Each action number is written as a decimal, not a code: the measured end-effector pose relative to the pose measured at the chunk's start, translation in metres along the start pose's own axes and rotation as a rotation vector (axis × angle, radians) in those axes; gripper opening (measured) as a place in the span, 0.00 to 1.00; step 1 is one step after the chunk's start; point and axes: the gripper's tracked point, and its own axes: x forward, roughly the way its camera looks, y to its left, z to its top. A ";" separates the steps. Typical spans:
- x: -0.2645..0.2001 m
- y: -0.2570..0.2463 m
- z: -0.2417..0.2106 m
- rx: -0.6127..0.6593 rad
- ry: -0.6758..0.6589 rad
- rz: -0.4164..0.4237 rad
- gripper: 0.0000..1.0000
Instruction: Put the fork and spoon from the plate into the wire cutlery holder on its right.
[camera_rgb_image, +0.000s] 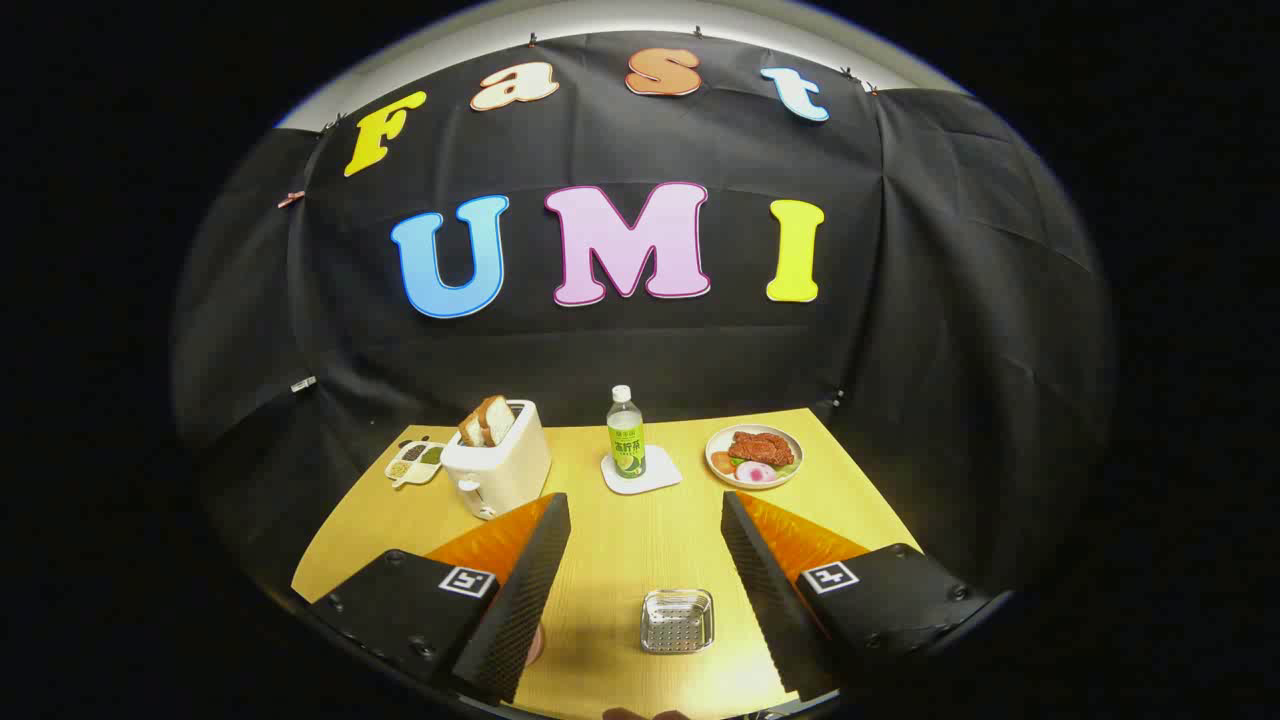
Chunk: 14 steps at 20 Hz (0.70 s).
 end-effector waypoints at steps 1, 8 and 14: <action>-0.001 0.001 0.001 0.002 -0.002 0.002 0.95; -0.005 0.004 -0.002 0.028 -0.004 -0.006 0.95; -0.004 0.026 -0.007 0.029 0.011 0.041 0.95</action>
